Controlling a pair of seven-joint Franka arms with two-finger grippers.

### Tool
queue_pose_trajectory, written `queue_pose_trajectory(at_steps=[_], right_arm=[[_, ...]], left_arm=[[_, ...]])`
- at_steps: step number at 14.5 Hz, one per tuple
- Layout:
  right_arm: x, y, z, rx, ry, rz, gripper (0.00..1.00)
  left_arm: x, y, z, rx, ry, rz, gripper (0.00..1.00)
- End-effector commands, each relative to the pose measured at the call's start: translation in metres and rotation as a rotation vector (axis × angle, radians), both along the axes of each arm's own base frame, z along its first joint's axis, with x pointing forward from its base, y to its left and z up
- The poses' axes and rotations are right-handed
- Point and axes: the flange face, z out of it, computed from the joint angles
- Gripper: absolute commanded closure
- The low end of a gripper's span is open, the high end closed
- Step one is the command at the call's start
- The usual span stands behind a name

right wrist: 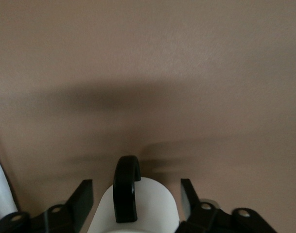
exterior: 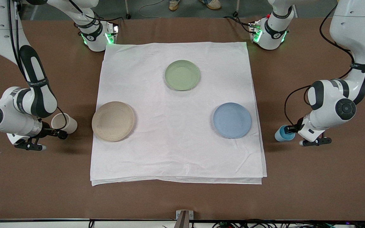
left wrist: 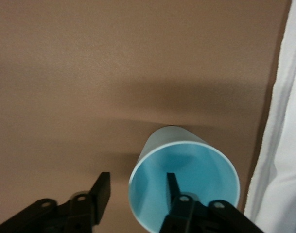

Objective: Place blue cup in blue plate and white mug in gray plate
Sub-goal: 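Grasp the white mug with the right gripper while the left gripper grasps the cup, then carry the mug onto the beige plate while the left gripper sets cup on blue plate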

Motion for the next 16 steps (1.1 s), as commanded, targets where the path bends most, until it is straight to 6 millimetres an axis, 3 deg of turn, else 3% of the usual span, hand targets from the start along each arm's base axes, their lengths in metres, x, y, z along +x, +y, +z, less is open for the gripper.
queue_pose_trajectory(at_steps=[1,2,4,5,6,7,9,11,13,16], right_arm=[[-0.008,0.003,-0.001,0.02,0.002,-0.02,0.92],[-0.009,0.003,-0.002,0.019,0.003,-0.018,1.0],[-0.007,0.012,0.008,0.029,0.022,-0.018,1.0],[-0.003,0.021,0.024,0.043,0.055,-0.053,1.0],[0.002,0.042,0.055,0.054,0.083,-0.088,1.0],[0.002,0.061,0.073,0.055,0.098,-0.106,1.0],[-0.005,0.102,0.091,0.071,0.092,-0.144,1.0],[-0.021,0.149,0.079,0.1,0.098,-0.148,1.0],[-0.038,0.202,0.055,0.079,0.069,-0.136,1.0],[-0.045,0.224,0.035,0.035,0.025,-0.058,1.0]], left_arm=[[0.009,0.0,0.003,-0.009,-0.019,0.011,0.95],[0.009,-0.002,0.007,-0.009,-0.022,0.007,0.99],[0.009,-0.009,0.023,-0.01,-0.035,-0.006,1.0],[0.007,-0.02,0.036,-0.014,-0.032,-0.023,1.0],[0.004,-0.037,0.05,-0.024,-0.017,-0.031,1.0],[0.001,-0.057,0.062,-0.028,0.006,-0.008,1.0],[-0.01,-0.098,0.072,-0.039,0.045,0.042,1.0],[-0.019,-0.138,0.076,-0.055,0.056,0.044,1.0],[-0.029,-0.18,0.071,-0.068,0.075,0.06,1.0],[-0.043,-0.218,0.048,-0.058,0.114,0.071,1.0]])
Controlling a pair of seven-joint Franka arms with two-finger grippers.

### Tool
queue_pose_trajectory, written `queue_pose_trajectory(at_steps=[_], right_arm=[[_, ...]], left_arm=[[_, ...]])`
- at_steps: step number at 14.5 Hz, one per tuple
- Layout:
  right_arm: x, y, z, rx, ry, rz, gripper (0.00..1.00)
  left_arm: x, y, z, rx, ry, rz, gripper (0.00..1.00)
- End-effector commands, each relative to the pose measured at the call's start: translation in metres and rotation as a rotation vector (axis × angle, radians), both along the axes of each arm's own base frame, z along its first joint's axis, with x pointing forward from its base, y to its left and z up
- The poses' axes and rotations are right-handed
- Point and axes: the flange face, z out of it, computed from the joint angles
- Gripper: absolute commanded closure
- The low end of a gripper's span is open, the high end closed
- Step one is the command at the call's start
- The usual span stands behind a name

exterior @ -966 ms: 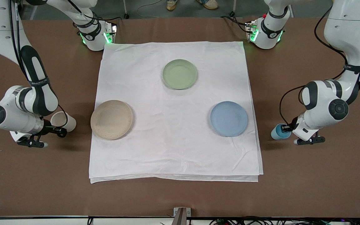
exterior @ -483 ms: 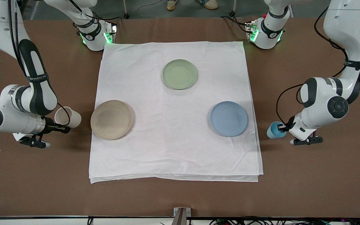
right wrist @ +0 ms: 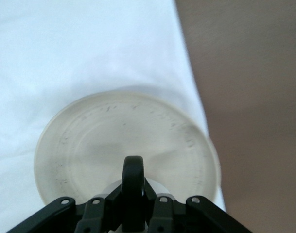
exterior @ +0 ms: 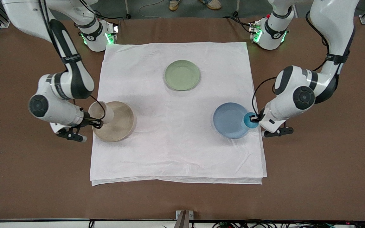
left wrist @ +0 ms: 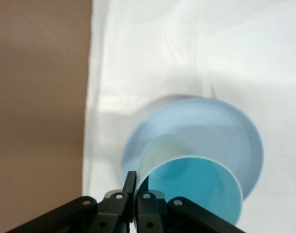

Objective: Place blue cup in blue plate and white mug in gray plate
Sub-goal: 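Carry the mug onto the beige plate while the left gripper sets cup on blue plate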

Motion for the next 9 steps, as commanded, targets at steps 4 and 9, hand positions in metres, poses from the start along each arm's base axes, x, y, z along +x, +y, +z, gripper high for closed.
queue_pose_trajectory(at_steps=[4,9], right_arm=[[-0.002,0.001,-0.017,-0.061,-0.033,0.055,0.13],[0.009,0.004,-0.005,-0.047,-0.081,-0.023,0.0]], left_arm=[[-0.013,-0.032,-0.045,-0.013,0.037,0.005,0.99],[-0.01,-0.035,-0.03,-0.007,0.018,0.06,0.0]])
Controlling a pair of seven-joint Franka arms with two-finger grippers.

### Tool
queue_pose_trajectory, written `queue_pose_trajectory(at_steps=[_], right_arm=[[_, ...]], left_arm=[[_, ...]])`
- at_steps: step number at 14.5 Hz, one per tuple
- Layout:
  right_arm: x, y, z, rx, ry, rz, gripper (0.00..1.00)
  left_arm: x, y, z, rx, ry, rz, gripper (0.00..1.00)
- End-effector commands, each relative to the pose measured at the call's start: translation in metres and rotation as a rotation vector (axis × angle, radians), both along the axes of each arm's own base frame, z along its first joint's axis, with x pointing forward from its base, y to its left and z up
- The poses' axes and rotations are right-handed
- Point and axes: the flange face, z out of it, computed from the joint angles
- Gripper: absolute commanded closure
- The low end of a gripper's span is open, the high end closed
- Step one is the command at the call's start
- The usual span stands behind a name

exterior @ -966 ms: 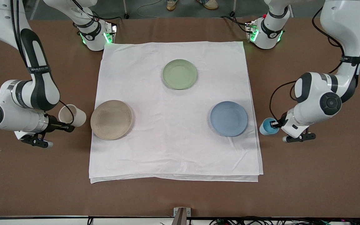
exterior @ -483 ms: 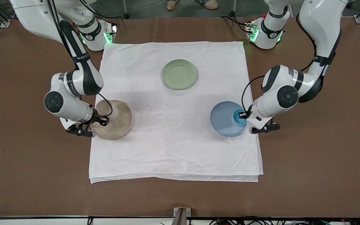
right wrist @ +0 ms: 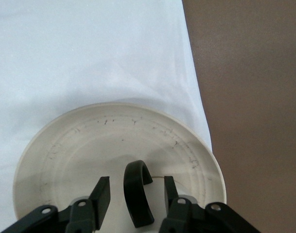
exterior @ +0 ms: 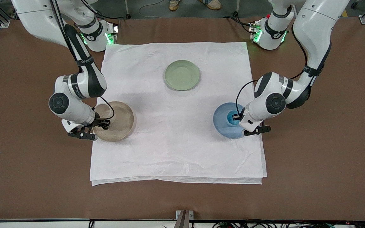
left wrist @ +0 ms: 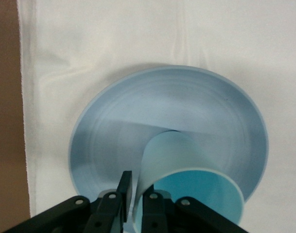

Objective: Place blue cup in blue plate and white mug in gray plate
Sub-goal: 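Carry the mug onto the beige plate while the left gripper sets cup on blue plate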

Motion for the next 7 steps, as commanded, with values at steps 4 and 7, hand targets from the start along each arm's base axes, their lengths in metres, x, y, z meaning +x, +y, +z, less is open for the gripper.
queue_pose_trajectory(at_steps=[4,7], right_arm=[[0.031,-0.007,0.085,0.0,0.028,0.019,0.0],[0.038,-0.081,0.172,0.015,0.118,0.136,0.0]], left_arm=[[0.033,0.034,0.145,0.032,-0.105,0.066,0.0],[0.059,0.075,0.244,0.044,-0.1,0.088,0.0]])
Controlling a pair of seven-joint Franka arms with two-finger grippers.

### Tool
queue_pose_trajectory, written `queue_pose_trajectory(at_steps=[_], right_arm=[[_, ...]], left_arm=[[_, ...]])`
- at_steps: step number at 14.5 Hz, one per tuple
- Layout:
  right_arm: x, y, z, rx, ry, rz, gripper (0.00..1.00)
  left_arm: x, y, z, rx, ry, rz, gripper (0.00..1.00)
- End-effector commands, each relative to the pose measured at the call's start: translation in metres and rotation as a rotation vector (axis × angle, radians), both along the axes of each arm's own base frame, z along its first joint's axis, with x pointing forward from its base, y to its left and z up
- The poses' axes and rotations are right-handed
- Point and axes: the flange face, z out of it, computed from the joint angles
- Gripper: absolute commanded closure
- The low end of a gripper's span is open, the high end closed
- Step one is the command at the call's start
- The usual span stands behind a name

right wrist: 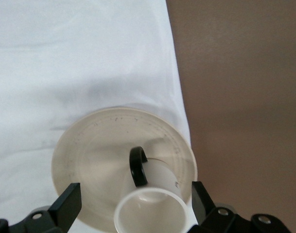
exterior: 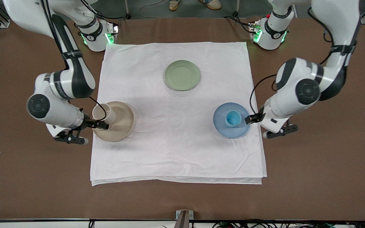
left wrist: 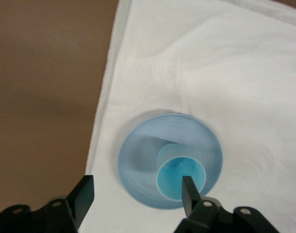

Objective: Place blue cup in blue plate and white mug in gray plate
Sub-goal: 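Open both grippers and lift them away from the plates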

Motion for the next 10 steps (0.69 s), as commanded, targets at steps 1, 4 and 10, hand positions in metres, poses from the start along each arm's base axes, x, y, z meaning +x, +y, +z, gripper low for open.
queue_pose_trajectory(at_steps=[1,4,10], right_arm=[[-0.001,-0.083,0.091,0.01,0.037,0.083,0.0],[-0.018,-0.15,0.162,0.019,0.063,0.073,0.0],[-0.036,-0.181,0.242,-0.029,0.031,0.032,0.0]], left_arm=[[0.016,0.035,0.086,0.004,-0.006,-0.01,0.0],[0.007,0.066,0.154,0.064,-0.08,0.002,0.0],[-0.04,0.112,0.229,0.123,-0.112,-0.202,0.0]])
